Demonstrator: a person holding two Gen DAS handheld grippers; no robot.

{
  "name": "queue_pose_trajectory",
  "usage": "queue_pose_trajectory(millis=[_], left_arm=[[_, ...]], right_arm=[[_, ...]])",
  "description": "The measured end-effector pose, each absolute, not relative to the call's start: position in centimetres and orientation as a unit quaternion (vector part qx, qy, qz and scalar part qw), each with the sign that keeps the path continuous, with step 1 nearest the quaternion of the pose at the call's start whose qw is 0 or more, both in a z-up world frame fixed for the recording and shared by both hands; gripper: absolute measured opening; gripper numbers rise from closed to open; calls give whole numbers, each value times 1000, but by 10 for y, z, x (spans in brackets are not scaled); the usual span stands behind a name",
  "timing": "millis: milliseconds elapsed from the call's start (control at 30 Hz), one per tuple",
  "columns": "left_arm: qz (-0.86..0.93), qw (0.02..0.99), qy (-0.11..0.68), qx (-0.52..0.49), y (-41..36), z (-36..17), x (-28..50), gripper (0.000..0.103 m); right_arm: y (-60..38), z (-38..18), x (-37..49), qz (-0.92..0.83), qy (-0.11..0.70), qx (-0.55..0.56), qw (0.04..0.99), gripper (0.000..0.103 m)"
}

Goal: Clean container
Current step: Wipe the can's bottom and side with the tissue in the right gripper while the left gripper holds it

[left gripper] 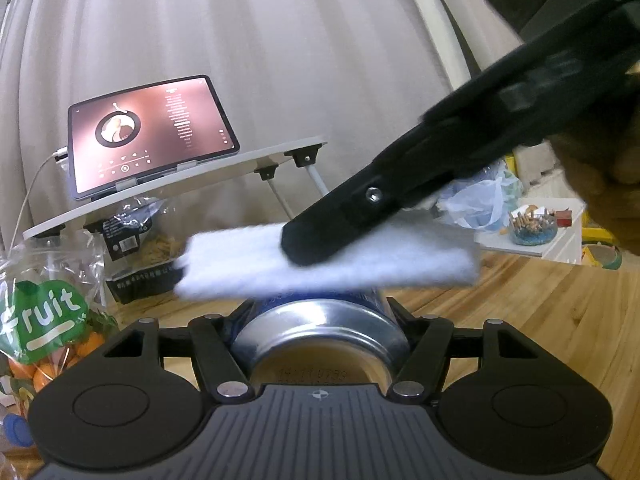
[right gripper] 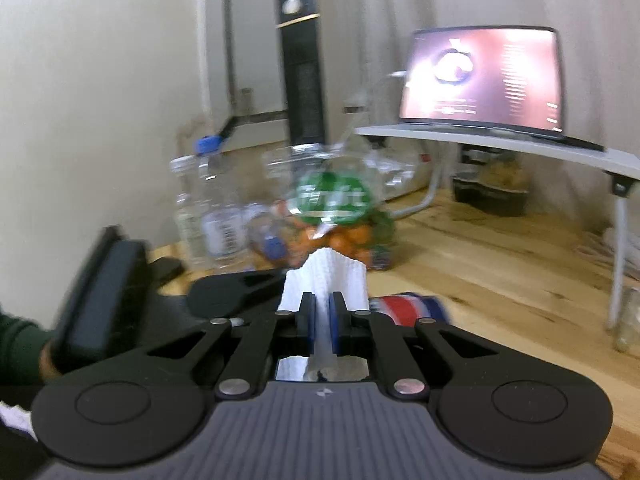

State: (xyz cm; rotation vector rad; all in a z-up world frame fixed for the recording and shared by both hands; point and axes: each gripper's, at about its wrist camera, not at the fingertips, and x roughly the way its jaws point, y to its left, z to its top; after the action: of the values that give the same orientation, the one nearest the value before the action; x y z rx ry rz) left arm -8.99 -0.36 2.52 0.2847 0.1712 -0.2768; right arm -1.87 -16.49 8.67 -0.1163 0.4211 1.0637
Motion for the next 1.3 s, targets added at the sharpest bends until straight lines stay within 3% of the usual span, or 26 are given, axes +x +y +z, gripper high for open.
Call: queue_pose_trajectory(millis=[267, 633, 1033, 1300], left_arm=[[-138, 977, 84, 142, -3, 25, -89, 67], [-135, 982, 99, 91, 14, 28, -80, 67], [-131, 983, 75, 101, 13, 28, -90, 67], [-129, 986, 69, 78, 21, 28, -93, 67]], right_arm=[[-186, 77, 16, 453, 206, -12, 867, 10], [-178, 74, -32, 550, 223, 10, 805, 11], [-204, 61, 12, 449, 198, 57, 869, 11], [-200, 55, -20, 491, 201, 59, 846, 11]])
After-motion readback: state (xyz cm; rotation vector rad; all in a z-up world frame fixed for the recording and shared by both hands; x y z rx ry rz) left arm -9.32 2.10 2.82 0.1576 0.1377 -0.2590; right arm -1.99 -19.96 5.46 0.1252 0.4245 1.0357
